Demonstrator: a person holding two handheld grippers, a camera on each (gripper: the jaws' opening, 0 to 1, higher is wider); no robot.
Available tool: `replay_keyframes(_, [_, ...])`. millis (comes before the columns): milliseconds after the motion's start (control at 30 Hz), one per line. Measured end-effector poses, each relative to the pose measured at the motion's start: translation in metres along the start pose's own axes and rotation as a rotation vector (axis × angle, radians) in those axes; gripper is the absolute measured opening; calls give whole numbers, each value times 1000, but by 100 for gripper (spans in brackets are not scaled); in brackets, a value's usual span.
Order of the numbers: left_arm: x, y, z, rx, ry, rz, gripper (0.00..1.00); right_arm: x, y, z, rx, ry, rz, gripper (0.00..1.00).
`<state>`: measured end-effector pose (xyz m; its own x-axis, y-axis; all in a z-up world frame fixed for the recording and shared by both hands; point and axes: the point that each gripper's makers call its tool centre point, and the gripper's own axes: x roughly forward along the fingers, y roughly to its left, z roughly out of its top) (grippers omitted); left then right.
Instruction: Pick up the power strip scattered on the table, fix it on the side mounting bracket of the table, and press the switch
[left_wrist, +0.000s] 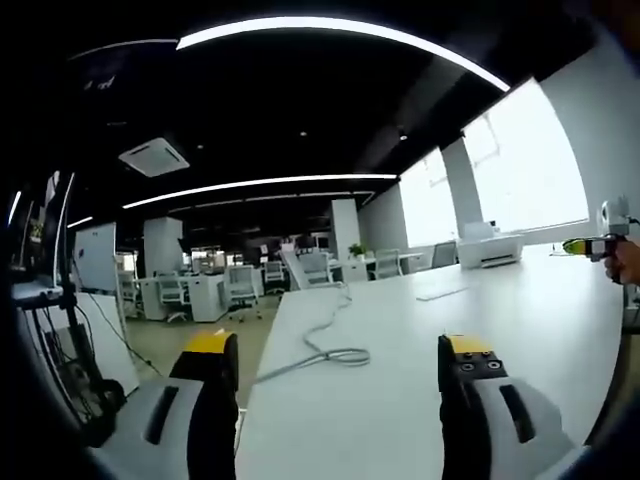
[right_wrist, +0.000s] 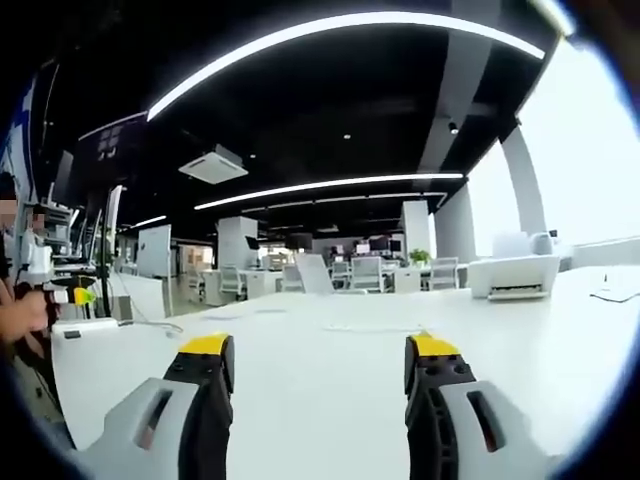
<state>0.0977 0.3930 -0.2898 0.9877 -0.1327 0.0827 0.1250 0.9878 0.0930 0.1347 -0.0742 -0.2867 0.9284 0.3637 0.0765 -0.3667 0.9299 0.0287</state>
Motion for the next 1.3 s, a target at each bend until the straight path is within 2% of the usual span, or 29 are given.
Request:
replay_keyframes(500, [5, 2, -8, -28, -2, -4, 85, 8, -4, -8, 6, 15, -2, 65])
replay_keyframes(1300, [2, 4, -5, -37, -11, 2, 84, 13, -2, -12, 3, 25, 14, 64])
